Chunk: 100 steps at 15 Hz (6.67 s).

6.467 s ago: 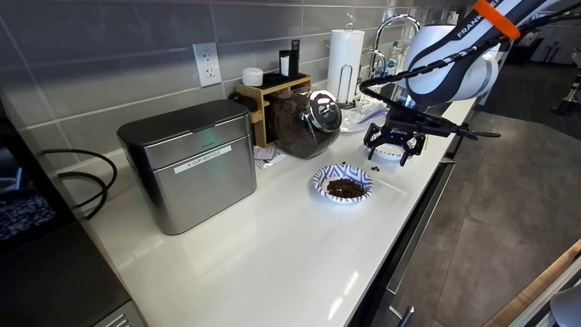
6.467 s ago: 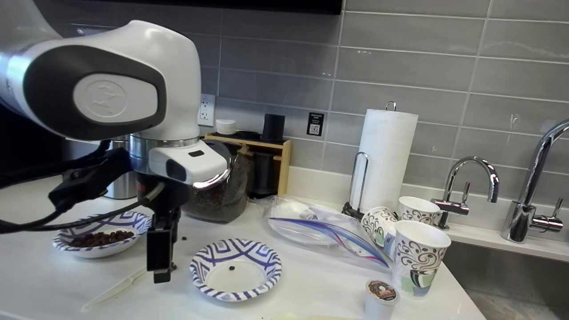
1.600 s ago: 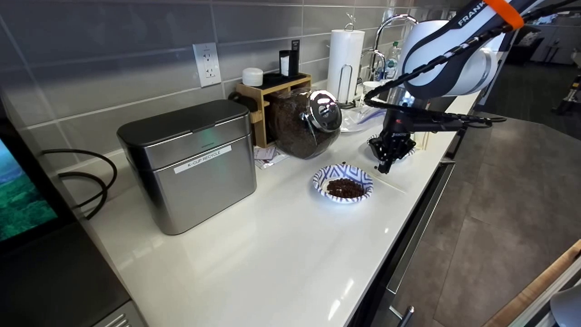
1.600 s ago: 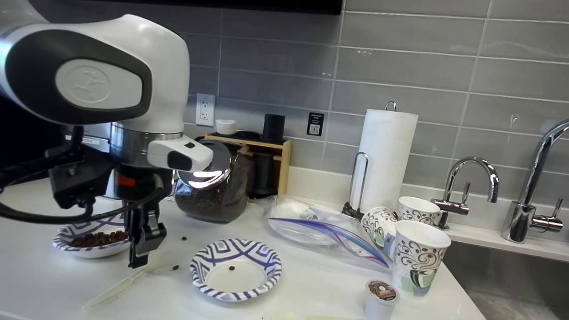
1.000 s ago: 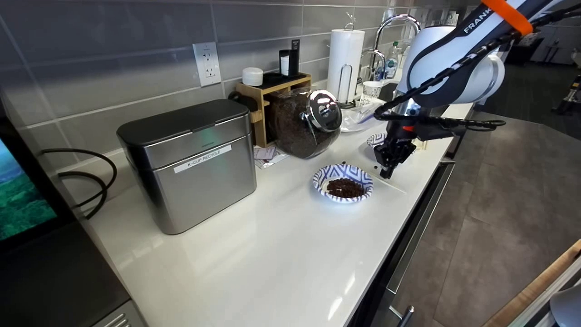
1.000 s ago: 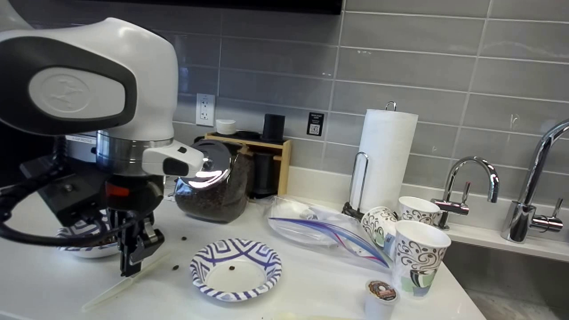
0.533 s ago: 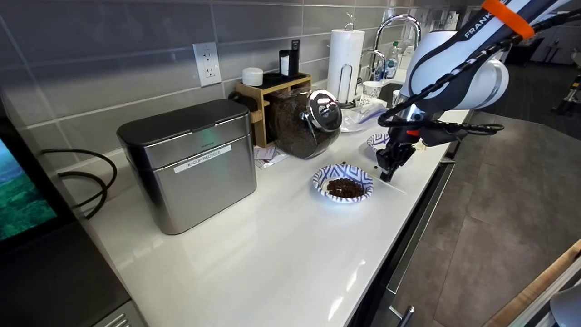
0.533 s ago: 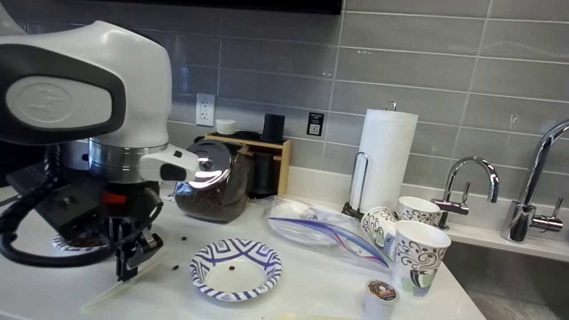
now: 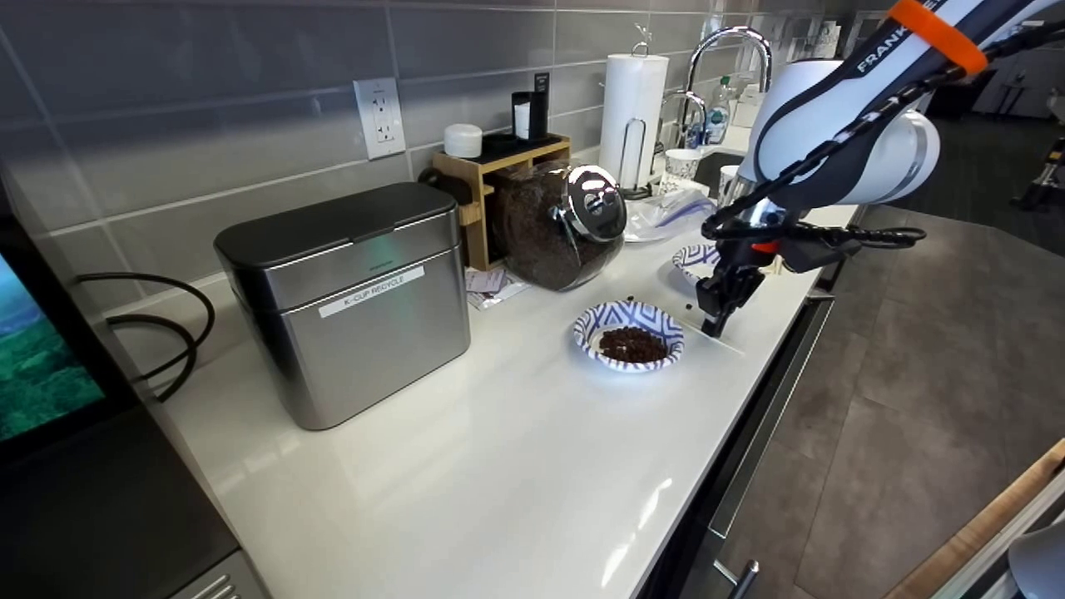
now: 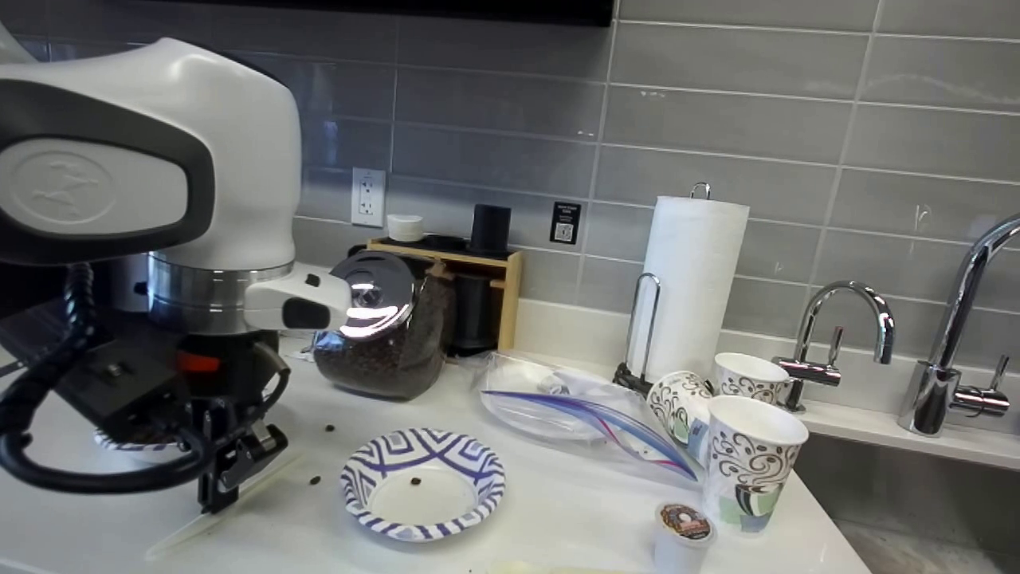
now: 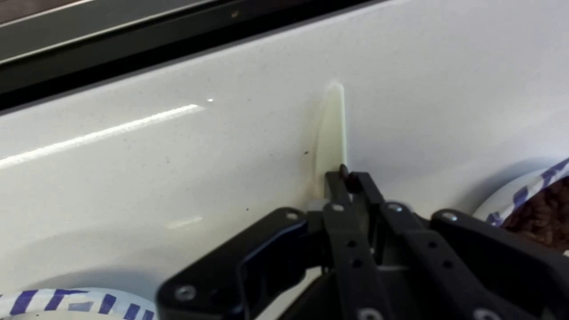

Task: Pour the contents on the bowl to the left into the bowl to the right

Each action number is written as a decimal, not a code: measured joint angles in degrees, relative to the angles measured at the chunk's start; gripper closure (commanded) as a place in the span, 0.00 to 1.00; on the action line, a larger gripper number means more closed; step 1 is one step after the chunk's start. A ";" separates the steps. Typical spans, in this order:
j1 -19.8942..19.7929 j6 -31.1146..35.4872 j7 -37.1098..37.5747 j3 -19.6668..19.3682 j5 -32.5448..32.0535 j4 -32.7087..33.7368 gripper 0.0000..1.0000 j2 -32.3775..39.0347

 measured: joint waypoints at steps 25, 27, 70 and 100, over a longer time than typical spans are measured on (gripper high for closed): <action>-0.01 0.00 -0.80 -0.53 -0.14 -0.87 0.96 -0.88; -0.01 0.00 -0.80 -0.52 -0.14 -0.87 0.96 -0.84; -0.97 1.02 -0.73 -1.45 -1.90 -0.52 0.00 -0.22; -0.68 -0.92 3.90 -0.84 -11.20 8.19 0.13 7.51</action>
